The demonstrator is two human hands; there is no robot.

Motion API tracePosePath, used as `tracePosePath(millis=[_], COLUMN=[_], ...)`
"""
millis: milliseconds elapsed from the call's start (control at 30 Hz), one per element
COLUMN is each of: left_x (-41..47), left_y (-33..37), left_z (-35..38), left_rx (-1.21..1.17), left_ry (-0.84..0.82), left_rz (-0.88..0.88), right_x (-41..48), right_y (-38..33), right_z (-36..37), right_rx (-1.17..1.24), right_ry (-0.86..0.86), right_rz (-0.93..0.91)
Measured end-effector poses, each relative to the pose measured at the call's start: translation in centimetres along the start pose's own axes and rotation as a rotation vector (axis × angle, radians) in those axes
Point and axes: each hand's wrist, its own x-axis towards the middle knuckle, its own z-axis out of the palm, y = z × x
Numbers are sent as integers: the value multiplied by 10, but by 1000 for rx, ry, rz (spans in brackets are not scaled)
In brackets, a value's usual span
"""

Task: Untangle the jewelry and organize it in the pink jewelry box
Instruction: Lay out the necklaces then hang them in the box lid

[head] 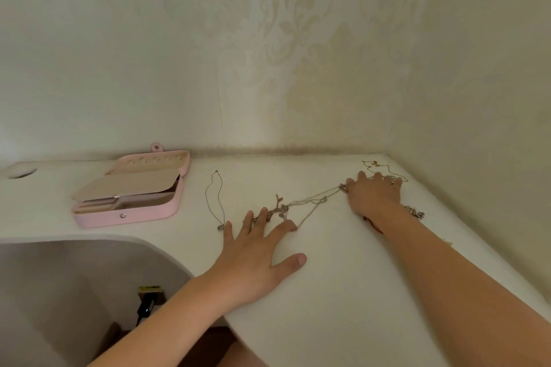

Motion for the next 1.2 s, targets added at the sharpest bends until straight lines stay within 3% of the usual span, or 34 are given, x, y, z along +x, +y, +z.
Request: tracePosePath(millis=[133, 433, 633, 833, 967, 1067, 1200], left_x=[-11, -29, -44, -53, -54, -52, -48], left_y=[-2, -5, -17, -24, -12, -5, -9], left_z=[-3, -4, -11, -22, -20, -6, 2], left_rx=[-143, -179, -281, -220, -256, -309, -260], left_ry=[39, -46, -112, -175, -50, 138, 292], left_rz=[56, 124, 181, 160, 143, 143, 117], right_x=[1, 4, 15, 20, 16, -18, -100], right_y=[0, 16, 29, 40, 31, 6, -23], right_z=[0, -9, -6, -1, 0, -13, -18], right_rx=[-12, -131, -43, -5, 87, 214, 373], right_ry=[11, -10, 2, -17, 118, 272, 115], right_rz=[17, 18, 54, 59, 75, -77, -473])
